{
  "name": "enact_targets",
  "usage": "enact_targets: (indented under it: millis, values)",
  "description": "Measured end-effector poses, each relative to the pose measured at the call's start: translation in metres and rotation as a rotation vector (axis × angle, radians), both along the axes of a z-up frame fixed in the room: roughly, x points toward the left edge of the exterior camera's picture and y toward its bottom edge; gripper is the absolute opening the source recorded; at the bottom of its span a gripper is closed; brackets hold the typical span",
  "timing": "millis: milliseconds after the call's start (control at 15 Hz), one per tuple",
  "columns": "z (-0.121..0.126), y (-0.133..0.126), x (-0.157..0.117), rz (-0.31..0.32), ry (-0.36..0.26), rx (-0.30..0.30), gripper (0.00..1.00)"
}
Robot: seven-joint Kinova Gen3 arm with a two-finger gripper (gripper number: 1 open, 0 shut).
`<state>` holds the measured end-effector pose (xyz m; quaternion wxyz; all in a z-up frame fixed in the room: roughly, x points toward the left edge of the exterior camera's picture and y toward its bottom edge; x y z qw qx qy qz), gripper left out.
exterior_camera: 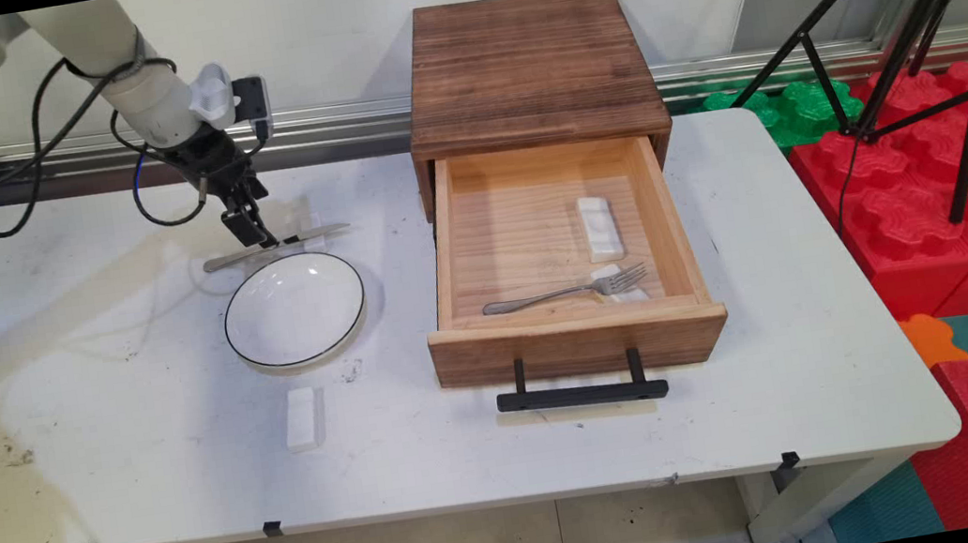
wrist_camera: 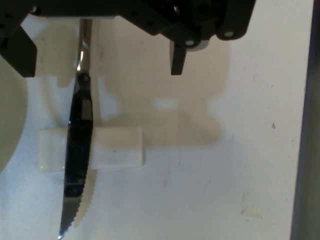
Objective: Pick up the knife from the left of the white plate
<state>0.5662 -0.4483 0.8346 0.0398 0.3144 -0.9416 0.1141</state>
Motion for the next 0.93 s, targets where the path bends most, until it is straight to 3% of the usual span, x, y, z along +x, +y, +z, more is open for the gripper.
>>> enact_targets:
  millis: [867,933]
  values:
    - [-0.028,-0.018,0.005,-0.015,0.042,0.027,1.0]
    - [-0.029,-0.017,0.005,-0.015,0.047,0.029,0.0]
